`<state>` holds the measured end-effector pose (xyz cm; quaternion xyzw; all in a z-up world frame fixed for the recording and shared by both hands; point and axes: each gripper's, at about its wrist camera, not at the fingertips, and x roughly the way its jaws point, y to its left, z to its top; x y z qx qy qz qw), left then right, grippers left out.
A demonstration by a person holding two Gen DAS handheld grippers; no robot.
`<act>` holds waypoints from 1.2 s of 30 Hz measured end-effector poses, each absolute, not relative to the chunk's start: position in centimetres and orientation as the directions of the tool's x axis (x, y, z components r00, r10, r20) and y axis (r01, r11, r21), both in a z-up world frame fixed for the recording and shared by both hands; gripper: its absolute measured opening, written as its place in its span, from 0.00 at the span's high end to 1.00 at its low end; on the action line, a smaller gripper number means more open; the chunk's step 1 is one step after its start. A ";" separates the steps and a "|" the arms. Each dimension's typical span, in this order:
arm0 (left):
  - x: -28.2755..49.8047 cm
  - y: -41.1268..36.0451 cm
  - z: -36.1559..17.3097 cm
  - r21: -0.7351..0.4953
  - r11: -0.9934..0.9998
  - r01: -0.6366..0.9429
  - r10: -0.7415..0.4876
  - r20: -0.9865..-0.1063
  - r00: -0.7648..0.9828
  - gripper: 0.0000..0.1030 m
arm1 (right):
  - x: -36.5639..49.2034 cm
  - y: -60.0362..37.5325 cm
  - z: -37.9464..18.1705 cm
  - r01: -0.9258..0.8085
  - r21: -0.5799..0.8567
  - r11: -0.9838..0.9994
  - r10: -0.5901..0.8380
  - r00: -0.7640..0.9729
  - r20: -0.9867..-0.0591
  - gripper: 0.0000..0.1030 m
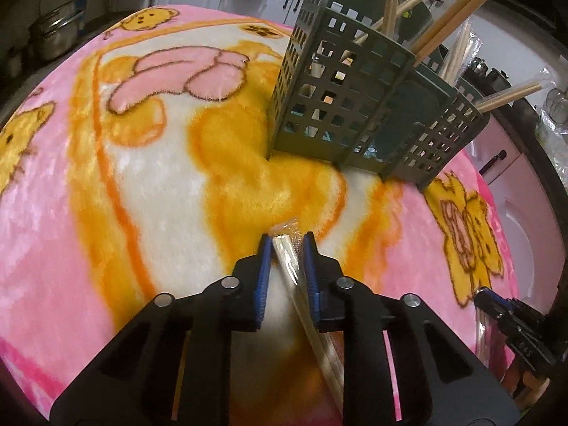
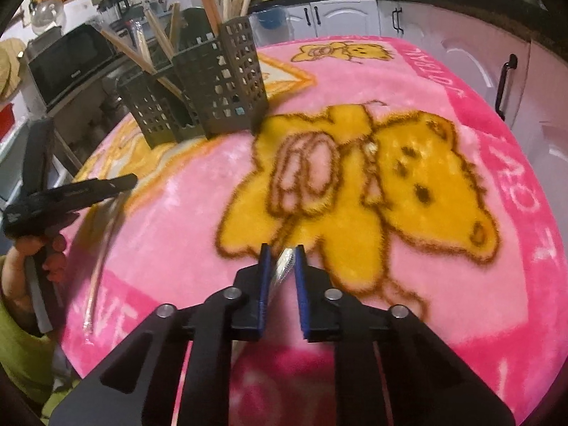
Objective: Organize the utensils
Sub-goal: 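Close the left gripper on a wrapped chopstick while the right gripper grasps another, then lift both held chopsticks and lower them into the green caddy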
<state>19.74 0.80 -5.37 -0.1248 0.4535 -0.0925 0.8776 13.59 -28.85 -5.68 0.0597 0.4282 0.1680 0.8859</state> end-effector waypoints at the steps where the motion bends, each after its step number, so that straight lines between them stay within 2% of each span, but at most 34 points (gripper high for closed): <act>1: 19.8 0.8 -5.4 -0.306 0.951 0.050 -0.278 -0.773 0.570 0.89 | 13.7 -28.7 -5.5 -0.254 0.257 0.933 0.359 0.577 -0.734 0.91; 5: 20.0 1.0 -5.2 -0.308 0.950 0.055 -0.285 -0.776 0.563 0.90 | 14.2 -27.8 -4.3 -0.293 0.285 0.913 0.407 0.579 -0.707 0.94; 14: 20.0 1.6 -3.1 -0.336 0.937 0.092 -0.324 -0.744 0.585 0.95 | 14.8 -24.8 0.4 -0.420 0.250 0.872 0.476 0.614 -0.629 0.95; 21: 19.4 1.5 1.3 -0.338 0.929 0.153 -0.351 -0.668 0.656 0.96 | 15.4 -23.5 4.8 -0.476 0.230 0.849 0.517 0.656 -0.550 0.95; 36: 17.4 -0.1 11.2 -0.236 0.935 0.264 -0.349 -0.490 0.799 0.97 | 14.6 -22.0 12.0 -0.536 0.187 0.823 0.564 0.739 -0.368 0.95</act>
